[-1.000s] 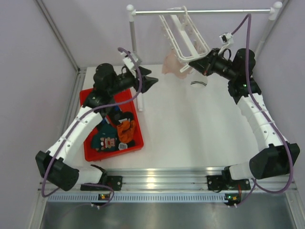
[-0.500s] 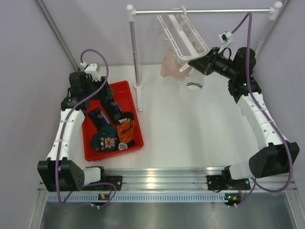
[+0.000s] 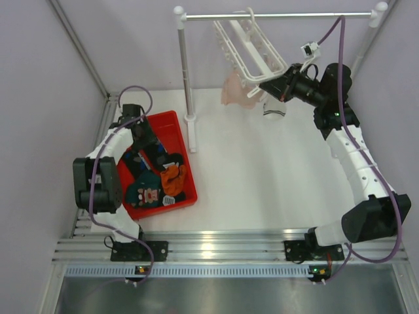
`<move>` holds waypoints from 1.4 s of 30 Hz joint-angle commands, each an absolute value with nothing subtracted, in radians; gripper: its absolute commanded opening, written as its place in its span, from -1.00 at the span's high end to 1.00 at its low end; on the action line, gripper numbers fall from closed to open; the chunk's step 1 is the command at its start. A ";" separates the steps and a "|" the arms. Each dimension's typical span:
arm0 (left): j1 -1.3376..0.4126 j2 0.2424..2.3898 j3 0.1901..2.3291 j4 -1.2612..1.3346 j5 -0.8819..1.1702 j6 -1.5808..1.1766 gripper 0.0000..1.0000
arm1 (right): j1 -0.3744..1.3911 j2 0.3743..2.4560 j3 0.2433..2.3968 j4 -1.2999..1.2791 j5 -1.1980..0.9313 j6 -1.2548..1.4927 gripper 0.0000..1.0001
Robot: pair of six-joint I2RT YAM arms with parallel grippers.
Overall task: Clip the socks to the hanger
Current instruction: Pick up the sock from the bin.
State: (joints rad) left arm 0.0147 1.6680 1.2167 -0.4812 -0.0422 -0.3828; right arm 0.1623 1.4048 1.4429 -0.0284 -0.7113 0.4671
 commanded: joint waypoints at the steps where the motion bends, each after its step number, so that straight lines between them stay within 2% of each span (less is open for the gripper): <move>1: 0.005 1.747 1.299 -0.472 -0.138 -0.471 -0.19 | 0.150 1.416 1.517 0.003 -0.683 0.446 1.00; 16: -0.057 2.017 1.422 -0.380 -0.241 -0.443 -0.22 | 0.149 1.431 1.536 -0.035 -0.681 0.433 1.00; 19: -0.055 2.040 1.431 -0.406 -0.233 -0.436 -0.05 | 0.147 1.430 1.534 -0.035 -0.681 0.433 1.00; 20: -0.055 2.040 1.430 -0.407 -0.218 -0.424 0.23 | 0.147 1.428 1.534 -0.035 -0.683 0.430 1.00; 21: -0.055 2.030 1.422 -0.407 -0.209 -0.416 0.40 | 0.147 1.428 1.535 -0.035 -0.683 0.430 1.00; 24: -0.055 1.958 1.398 -0.388 -0.198 -0.382 0.73 | 0.143 1.425 1.536 -0.037 -0.684 0.428 1.00; 28: -0.055 1.813 1.371 -0.331 -0.166 -0.286 1.00 | 0.140 1.422 1.531 -0.040 -0.686 0.422 1.00; 33: -0.061 1.602 1.304 -0.221 -0.080 -0.177 1.00 | 0.140 1.422 1.523 -0.022 -0.692 0.431 1.00; 42: -0.066 1.355 1.172 -0.102 0.116 0.024 1.00 | 0.138 1.424 1.517 -0.008 -0.703 0.448 1.00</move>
State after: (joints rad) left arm -0.0620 1.4185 1.2251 -0.1986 0.0090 -0.0902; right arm 0.1547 1.4300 1.4746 -0.0742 -0.7132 0.4412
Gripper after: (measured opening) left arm 0.037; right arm 0.022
